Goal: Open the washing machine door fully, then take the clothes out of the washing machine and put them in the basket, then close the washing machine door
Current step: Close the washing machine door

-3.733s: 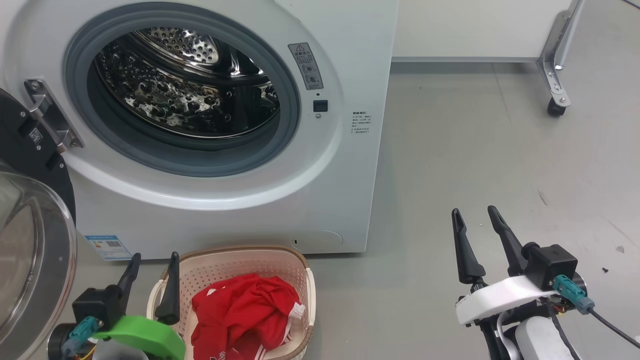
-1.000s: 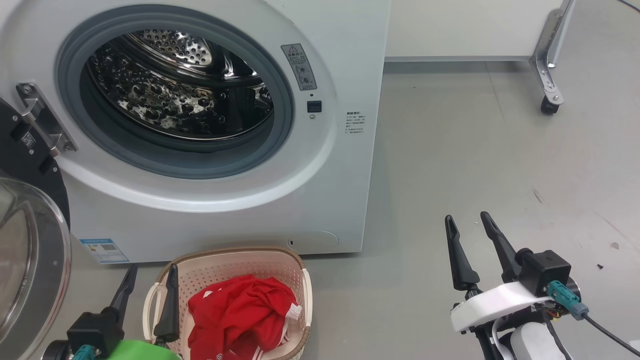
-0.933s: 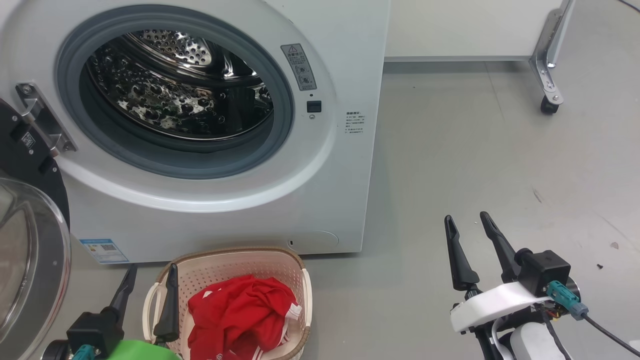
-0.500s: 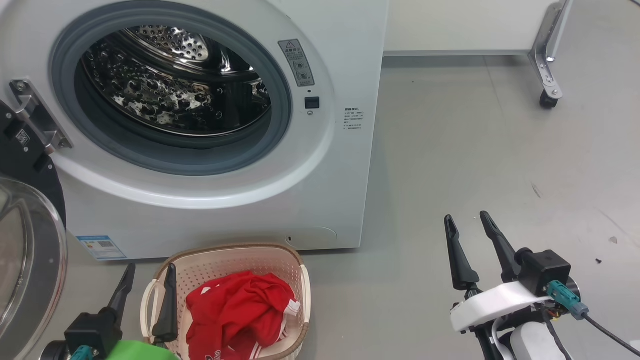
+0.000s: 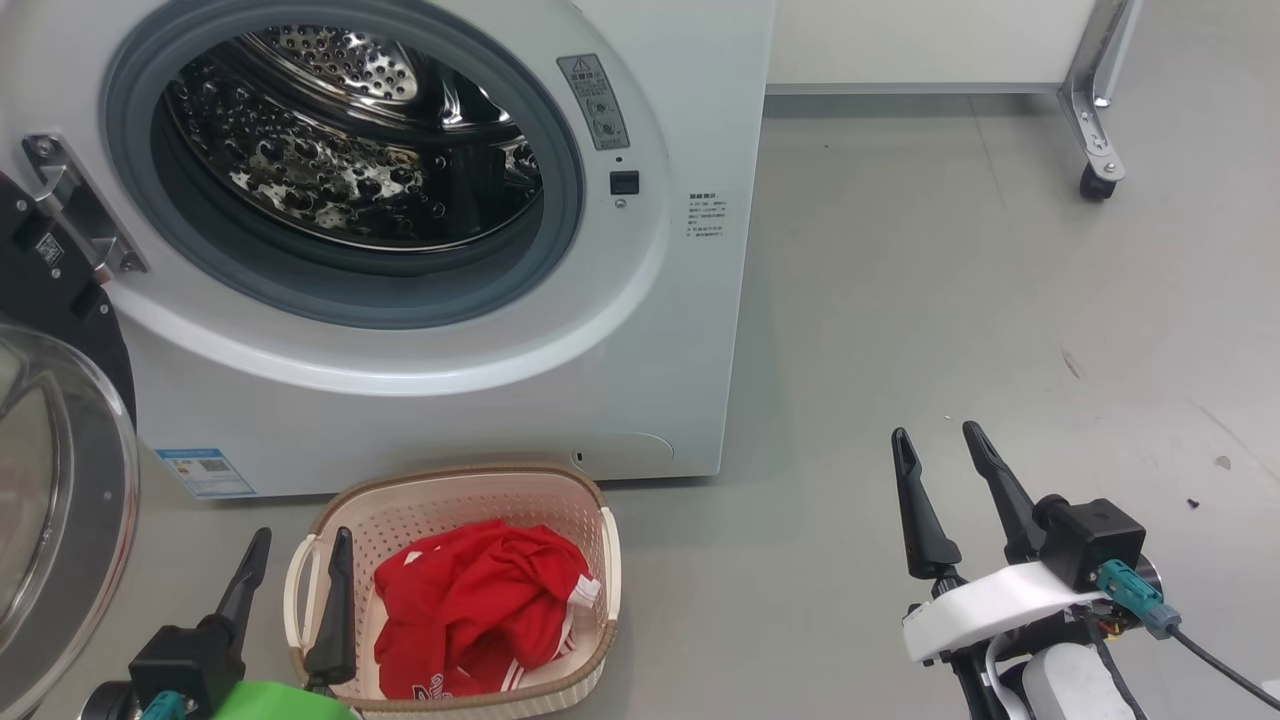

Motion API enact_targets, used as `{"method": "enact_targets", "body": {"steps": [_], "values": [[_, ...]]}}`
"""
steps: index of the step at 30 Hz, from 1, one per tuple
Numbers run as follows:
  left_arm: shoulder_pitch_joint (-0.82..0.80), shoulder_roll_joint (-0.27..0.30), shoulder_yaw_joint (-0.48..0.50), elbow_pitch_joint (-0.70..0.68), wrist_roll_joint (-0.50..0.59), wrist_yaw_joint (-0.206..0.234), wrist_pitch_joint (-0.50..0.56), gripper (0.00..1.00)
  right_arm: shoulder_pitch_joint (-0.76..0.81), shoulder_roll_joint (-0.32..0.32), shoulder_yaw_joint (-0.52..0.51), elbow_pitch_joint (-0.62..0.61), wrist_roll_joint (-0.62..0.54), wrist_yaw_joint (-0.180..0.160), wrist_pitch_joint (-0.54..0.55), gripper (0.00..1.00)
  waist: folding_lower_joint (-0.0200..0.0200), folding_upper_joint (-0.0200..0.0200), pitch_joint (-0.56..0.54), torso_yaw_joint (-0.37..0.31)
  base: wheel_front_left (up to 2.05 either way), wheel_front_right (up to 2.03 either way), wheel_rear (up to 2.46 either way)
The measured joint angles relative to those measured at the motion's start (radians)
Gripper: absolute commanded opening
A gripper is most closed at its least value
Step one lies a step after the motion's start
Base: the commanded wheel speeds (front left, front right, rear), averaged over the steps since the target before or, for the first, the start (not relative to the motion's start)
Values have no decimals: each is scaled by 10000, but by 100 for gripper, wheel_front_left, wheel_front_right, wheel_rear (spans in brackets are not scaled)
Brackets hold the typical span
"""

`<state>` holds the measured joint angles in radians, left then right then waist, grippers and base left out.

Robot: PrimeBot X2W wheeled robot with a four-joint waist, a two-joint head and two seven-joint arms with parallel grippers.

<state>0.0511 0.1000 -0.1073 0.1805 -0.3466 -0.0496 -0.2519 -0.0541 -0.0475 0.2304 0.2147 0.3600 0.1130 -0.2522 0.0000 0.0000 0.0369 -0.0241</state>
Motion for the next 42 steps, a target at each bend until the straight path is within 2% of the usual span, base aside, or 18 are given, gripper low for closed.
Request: {"method": "enact_targets", "body": {"steps": [24,42], "values": [[0,0,38,-105,4,0,0,100,-1,2,-2,4,0,0,0,100,0,0,74,77,-100,100,0],[-1,0,42,-169,10,0,0,100,-17,4,2,17,0,2,0,100,0,0,126,103,-46,46,0]]}}
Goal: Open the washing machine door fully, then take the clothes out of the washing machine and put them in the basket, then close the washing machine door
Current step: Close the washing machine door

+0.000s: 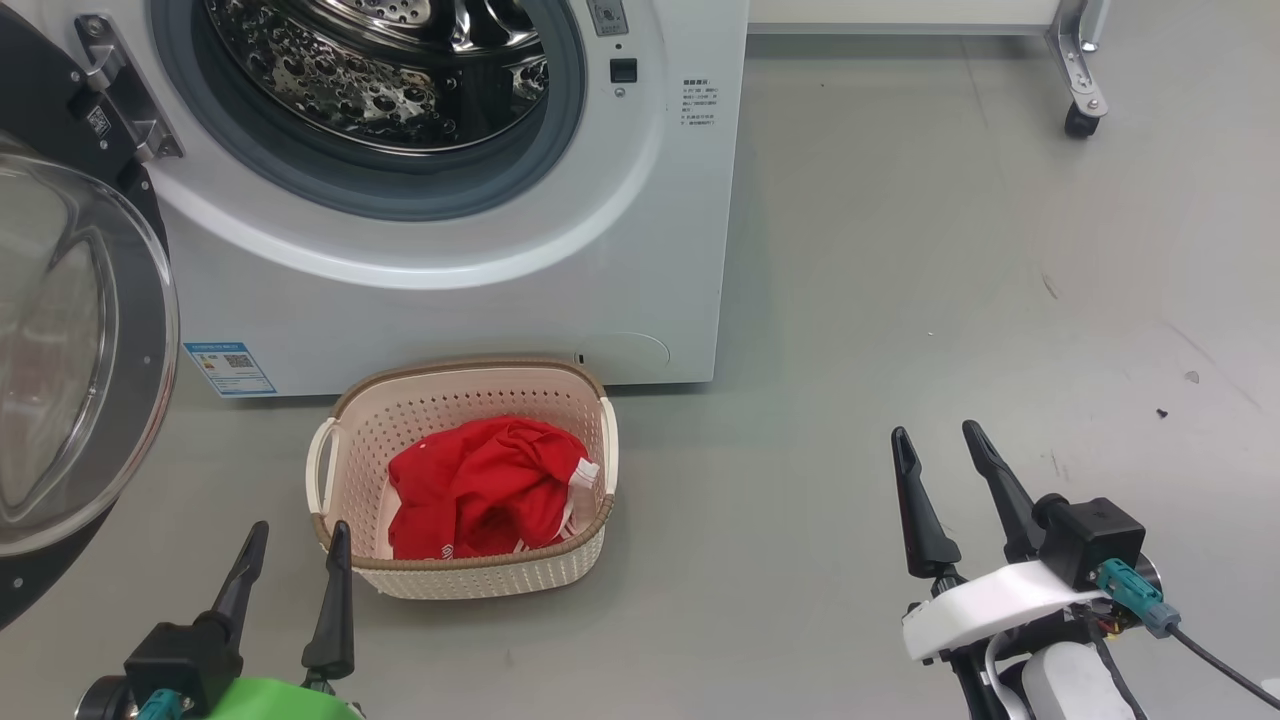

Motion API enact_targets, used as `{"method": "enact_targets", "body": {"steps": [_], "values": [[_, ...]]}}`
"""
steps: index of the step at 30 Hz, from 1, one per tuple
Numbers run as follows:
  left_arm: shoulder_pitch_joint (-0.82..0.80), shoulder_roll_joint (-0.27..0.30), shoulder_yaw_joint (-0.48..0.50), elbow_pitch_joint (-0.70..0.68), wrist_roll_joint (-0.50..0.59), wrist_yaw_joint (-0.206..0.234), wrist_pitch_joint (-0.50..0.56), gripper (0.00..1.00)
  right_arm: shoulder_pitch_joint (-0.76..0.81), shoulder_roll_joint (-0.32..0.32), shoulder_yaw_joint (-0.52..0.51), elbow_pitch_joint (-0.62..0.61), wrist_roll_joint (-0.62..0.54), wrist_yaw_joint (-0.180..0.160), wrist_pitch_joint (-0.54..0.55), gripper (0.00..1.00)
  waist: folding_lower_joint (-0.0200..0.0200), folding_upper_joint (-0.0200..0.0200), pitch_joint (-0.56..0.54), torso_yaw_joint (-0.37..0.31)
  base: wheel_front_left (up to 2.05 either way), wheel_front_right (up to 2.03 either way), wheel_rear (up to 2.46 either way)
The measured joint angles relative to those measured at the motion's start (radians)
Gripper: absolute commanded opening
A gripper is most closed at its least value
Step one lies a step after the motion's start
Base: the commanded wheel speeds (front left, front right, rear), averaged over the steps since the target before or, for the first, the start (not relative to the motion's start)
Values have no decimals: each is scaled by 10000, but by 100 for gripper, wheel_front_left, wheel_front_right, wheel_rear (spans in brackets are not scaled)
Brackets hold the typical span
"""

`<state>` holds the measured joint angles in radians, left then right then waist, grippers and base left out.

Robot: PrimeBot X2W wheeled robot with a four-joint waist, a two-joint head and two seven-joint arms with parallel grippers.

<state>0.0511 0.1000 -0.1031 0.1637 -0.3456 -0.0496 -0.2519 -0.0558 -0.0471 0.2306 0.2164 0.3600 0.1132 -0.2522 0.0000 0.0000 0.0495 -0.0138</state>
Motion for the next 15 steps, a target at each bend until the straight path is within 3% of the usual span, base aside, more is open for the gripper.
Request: {"method": "enact_targets", "body": {"steps": [15], "values": [[0,-2,17,10,40,0,0,100,-15,2,17,50,19,0,0,100,0,0,-107,22,-3,3,0]]}}
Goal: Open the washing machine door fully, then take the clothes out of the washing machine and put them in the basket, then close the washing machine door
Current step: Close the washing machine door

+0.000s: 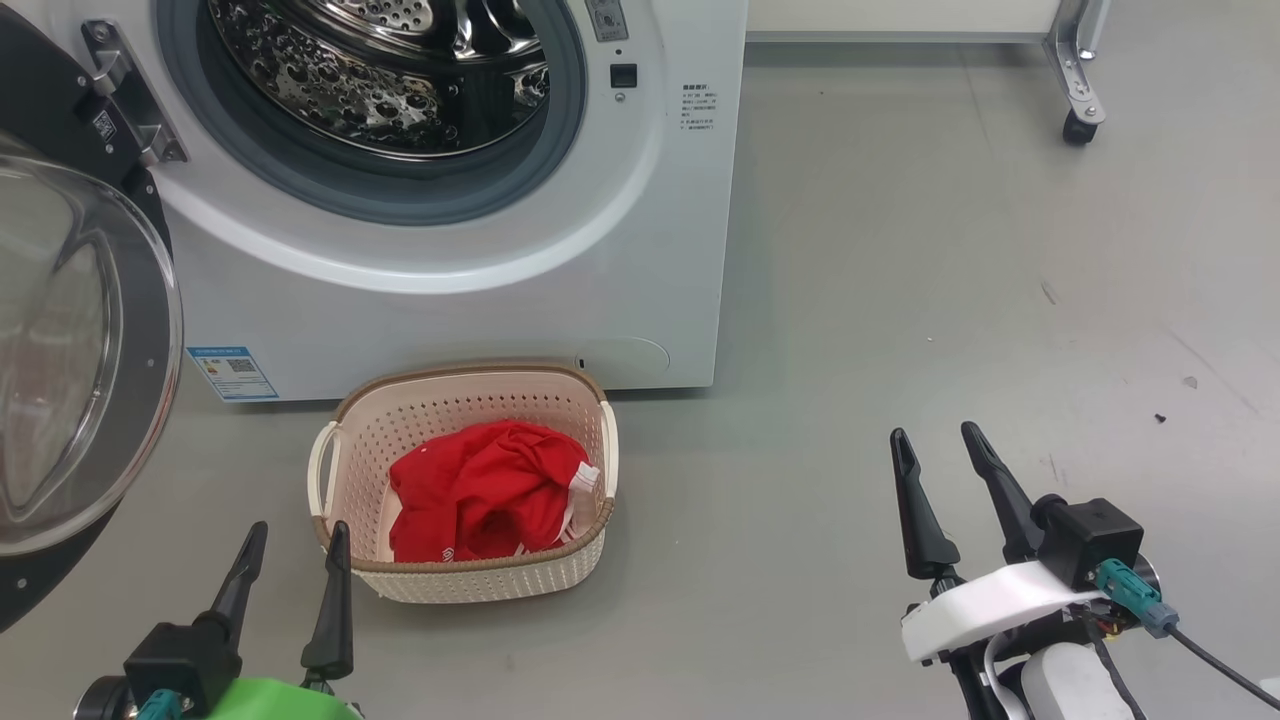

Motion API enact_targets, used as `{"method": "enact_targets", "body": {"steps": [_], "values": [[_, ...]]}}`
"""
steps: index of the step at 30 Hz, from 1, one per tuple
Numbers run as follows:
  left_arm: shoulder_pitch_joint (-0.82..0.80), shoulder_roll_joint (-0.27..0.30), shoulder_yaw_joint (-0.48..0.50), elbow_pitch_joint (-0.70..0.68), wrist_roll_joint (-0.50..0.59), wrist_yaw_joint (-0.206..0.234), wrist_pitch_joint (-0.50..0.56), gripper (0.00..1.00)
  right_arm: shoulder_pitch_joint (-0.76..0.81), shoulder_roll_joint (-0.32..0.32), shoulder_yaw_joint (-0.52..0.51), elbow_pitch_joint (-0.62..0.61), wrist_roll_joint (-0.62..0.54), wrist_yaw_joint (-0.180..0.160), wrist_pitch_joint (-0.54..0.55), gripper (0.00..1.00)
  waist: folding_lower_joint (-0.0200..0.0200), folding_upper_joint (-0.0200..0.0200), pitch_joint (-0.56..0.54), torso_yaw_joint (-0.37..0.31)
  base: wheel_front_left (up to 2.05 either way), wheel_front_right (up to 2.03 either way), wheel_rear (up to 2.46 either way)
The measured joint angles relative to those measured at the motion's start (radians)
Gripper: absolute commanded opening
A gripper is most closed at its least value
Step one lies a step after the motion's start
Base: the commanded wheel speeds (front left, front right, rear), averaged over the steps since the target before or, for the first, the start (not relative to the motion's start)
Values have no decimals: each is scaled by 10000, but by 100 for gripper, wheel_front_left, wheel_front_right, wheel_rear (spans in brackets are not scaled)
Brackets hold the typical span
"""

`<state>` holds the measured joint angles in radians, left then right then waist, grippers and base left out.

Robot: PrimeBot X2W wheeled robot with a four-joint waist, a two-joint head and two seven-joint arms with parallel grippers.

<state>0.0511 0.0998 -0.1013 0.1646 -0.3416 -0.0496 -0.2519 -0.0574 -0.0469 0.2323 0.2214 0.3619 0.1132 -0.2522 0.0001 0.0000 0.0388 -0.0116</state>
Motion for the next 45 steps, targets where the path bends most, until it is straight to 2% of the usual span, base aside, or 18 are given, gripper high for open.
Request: {"method": "enact_targets", "body": {"steps": [34,45], "values": [[7,-59,-10,44,90,-10,0,100,1,-2,77,61,44,0,0,100,-1,0,-111,-12,0,0,0],[5,-123,-274,82,171,-86,0,100,17,0,-40,-6,42,0,0,100,0,0,-30,412,0,0,0]]}}
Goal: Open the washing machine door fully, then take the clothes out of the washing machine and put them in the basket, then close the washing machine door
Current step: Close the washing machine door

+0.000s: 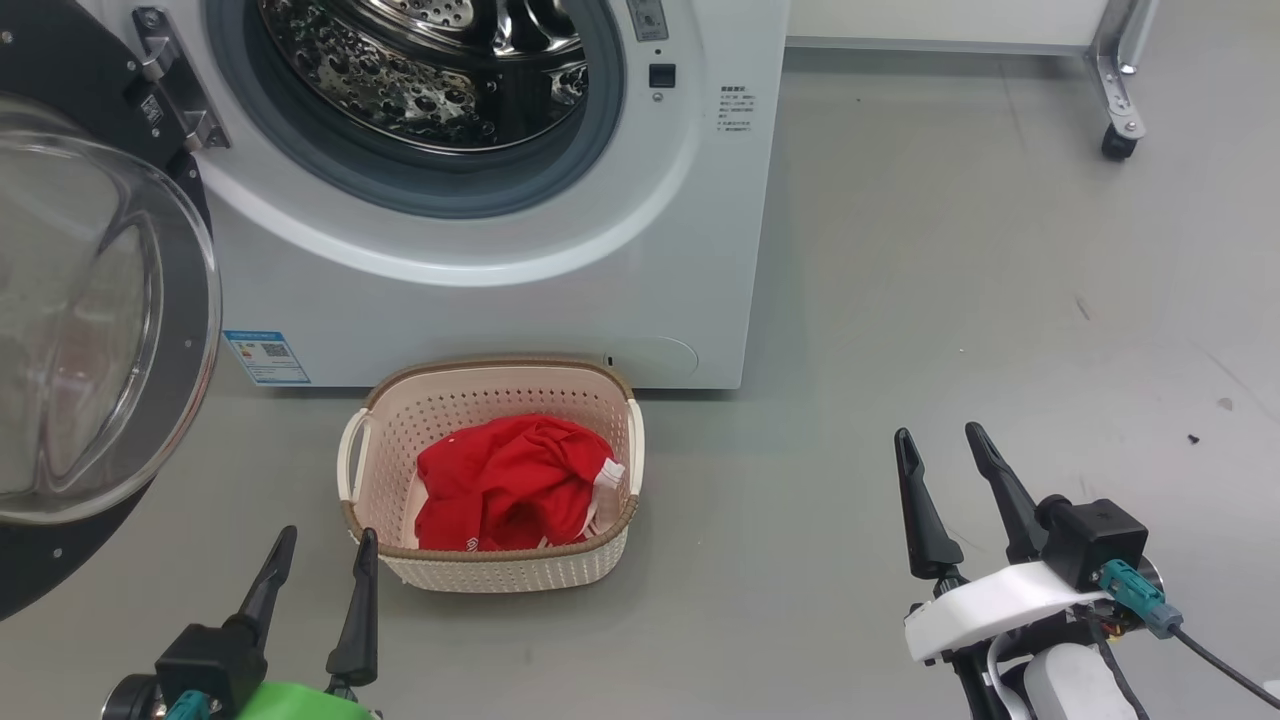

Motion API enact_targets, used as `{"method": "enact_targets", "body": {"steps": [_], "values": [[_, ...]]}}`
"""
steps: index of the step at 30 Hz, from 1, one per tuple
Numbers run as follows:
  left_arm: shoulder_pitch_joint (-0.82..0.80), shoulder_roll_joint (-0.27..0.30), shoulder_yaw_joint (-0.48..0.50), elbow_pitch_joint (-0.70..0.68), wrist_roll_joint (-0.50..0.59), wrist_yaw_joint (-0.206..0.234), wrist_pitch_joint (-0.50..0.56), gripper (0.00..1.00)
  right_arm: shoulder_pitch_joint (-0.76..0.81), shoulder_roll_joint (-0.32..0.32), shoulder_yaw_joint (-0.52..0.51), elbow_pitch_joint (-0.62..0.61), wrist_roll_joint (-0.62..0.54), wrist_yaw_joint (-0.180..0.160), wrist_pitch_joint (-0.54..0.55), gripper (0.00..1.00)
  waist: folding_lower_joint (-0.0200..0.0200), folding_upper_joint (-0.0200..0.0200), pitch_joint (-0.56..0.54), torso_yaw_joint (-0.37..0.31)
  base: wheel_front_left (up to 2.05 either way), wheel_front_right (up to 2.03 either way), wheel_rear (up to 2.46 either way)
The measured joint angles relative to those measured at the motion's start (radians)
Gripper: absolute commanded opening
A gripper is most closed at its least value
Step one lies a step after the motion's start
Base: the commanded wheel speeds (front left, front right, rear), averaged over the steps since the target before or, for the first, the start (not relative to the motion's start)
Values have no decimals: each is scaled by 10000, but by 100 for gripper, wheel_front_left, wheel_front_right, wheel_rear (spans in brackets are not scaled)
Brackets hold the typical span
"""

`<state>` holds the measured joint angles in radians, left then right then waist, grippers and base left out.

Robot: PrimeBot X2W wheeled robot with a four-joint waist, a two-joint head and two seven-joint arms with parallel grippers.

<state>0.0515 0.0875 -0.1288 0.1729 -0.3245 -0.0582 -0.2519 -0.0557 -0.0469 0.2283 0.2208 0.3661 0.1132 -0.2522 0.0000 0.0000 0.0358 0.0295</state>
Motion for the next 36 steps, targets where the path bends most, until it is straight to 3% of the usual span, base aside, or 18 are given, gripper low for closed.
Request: {"method": "enact_targets", "body": {"steps": [12,36], "values": [[-4,-29,12,65,0,4,0,100,12,-2,4,-15,-21,0,0,100,0,0,95,1024,0,0,0],[15,-15,73,73,111,180,0,100,31,-2,474,117,311,31,0,100,0,0,-353,3721,0,0,0]]}}
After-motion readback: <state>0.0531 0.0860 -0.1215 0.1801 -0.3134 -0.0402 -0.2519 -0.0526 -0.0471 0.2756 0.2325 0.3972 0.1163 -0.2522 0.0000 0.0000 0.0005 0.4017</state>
